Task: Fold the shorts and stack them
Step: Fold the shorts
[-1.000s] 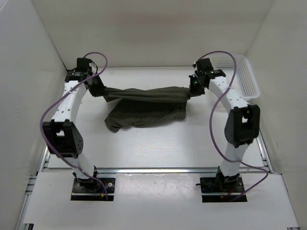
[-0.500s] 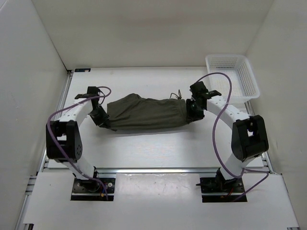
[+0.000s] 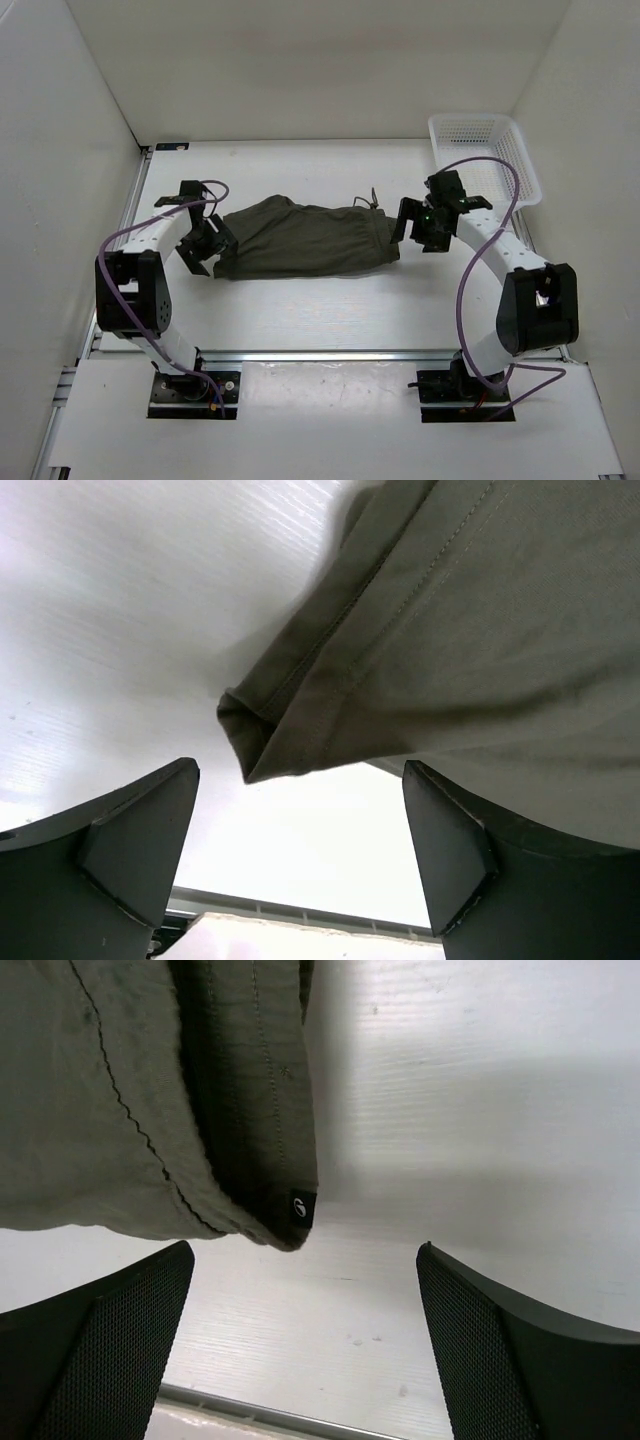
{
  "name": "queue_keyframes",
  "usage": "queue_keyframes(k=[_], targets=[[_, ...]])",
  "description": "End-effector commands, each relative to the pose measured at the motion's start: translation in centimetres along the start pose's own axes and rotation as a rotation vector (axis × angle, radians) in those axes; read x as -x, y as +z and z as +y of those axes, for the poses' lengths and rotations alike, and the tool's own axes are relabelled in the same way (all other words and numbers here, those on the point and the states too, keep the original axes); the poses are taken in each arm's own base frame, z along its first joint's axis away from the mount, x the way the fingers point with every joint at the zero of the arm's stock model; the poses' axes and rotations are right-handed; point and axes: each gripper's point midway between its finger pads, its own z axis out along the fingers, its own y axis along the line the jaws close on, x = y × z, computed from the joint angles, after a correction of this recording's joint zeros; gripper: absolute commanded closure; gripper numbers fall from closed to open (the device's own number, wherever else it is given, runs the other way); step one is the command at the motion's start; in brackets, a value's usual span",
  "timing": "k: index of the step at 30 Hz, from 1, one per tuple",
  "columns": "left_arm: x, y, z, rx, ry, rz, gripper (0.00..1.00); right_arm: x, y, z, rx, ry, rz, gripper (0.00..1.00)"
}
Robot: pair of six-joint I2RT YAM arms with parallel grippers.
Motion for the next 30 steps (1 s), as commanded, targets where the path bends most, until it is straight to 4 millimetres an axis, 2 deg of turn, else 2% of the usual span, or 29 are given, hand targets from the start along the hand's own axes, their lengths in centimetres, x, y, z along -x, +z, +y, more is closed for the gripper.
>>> queue_keyframes(k=[1, 6, 7, 9, 11, 15, 16, 17, 18, 19, 20, 21, 22, 23, 24, 25, 26, 27, 28, 29, 30], targets=[[0.4, 0.4, -1.0, -0.051, 0.005, 0.003, 0.06, -0.4, 1.5, 2.4, 0.159, 0.059, 0.035, 0.04], [-0.6, 4.2, -1.5, -0.034, 0.012, 0.095, 0.07, -0.4, 3.8, 3.9, 0.250, 0.092, 0.069, 0.00], [-0.8, 4.8, -1.3, -0.022, 0.010, 0.111, 0.09, -0.4, 4.1, 4.1, 0.263, 0.101, 0.075, 0.00], [0.0, 5.7, -1.9, -0.025, 0.011, 0.107, 0.15, -0.2, 5.1, 4.4, 0.283, 0.111, 0.079, 0.02], [0.3, 5.7, -2.5, -0.031, 0.011, 0.101, 0.20, -0.3, 5.8, 4.6, 0.286, 0.113, 0.085, 0.03], [2.0, 5.2, -3.4, -0.041, 0.014, 0.055, 0.37, -1.3, 8.0, 4.9, 0.306, 0.155, 0.119, 0.12], [2.7, 4.9, -4.0, -0.054, 0.015, 0.037, 0.53, -1.9, 8.4, 5.0, 0.306, 0.160, 0.130, 0.18], [2.9, 4.6, -4.3, -0.067, 0.015, 0.035, 0.69, -1.5, 8.7, 5.2, 0.314, 0.168, 0.115, 0.22], [3.3, 4.4, -4.6, -0.075, 0.016, 0.025, 0.84, -2.4, 9.3, 5.7, 0.305, 0.150, 0.136, 0.25], [3.8, 4.2, -5.2, -0.091, 0.017, 0.018, 0.90, -2.0, 9.3, 6.1, 0.306, 0.136, 0.118, 0.34], [4.1, 3.9, -5.4, -0.094, 0.017, 0.015, 0.90, -2.1, 9.7, 6.3, 0.295, 0.137, 0.121, 0.41], [4.4, 3.9, -5.7, -0.098, 0.017, 0.010, 0.90, -2.1, 10.0, 6.4, 0.278, 0.131, 0.126, 0.52], [5.3, 3.0, -6.4, -0.113, 0.018, -0.011, 0.90, -0.7, 9.7, 6.8, 0.275, 0.126, 0.097, 0.65], [5.9, 2.3, -6.8, -0.121, 0.019, -0.021, 0.90, 0.2, 9.6, 6.6, 0.243, 0.117, 0.071, 0.90], [6.2, 1.6, -6.8, -0.109, 0.028, -0.024, 0.90, 1.3, 9.3, 6.3, 0.225, 0.124, 0.048, 0.99], [7.0, 0.7, -7.1, -0.108, 0.028, -0.046, 0.90, 3.3, 8.3, 7.0, 0.227, 0.092, 0.015, 0.99], [9.0, -1.4, -8.4, -0.139, 0.030, -0.106, 0.90, 4.8, 7.7, 6.8, 0.222, 0.088, -0.014, 0.99], [10.2, -2.3, -8.5, -0.140, 0.027, -0.130, 0.90, 6.4, 6.9, 6.8, 0.218, 0.083, -0.043, 0.99], [10.9, -3.5, -8.4, -0.143, 0.017, -0.139, 0.90, 9.2, 5.0, 7.7, 0.218, 0.049, -0.100, 0.99], [12.9, -6.4, -9.9, -0.192, 0.020, -0.207, 0.90, 10.8, 3.8, 8.0, 0.223, 0.039, -0.129, 0.99], [13.9, -7.5, -10.0, -0.200, 0.009, -0.227, 0.90, 12.4, 2.5, 8.0, 0.215, 0.031, -0.162, 0.99]])
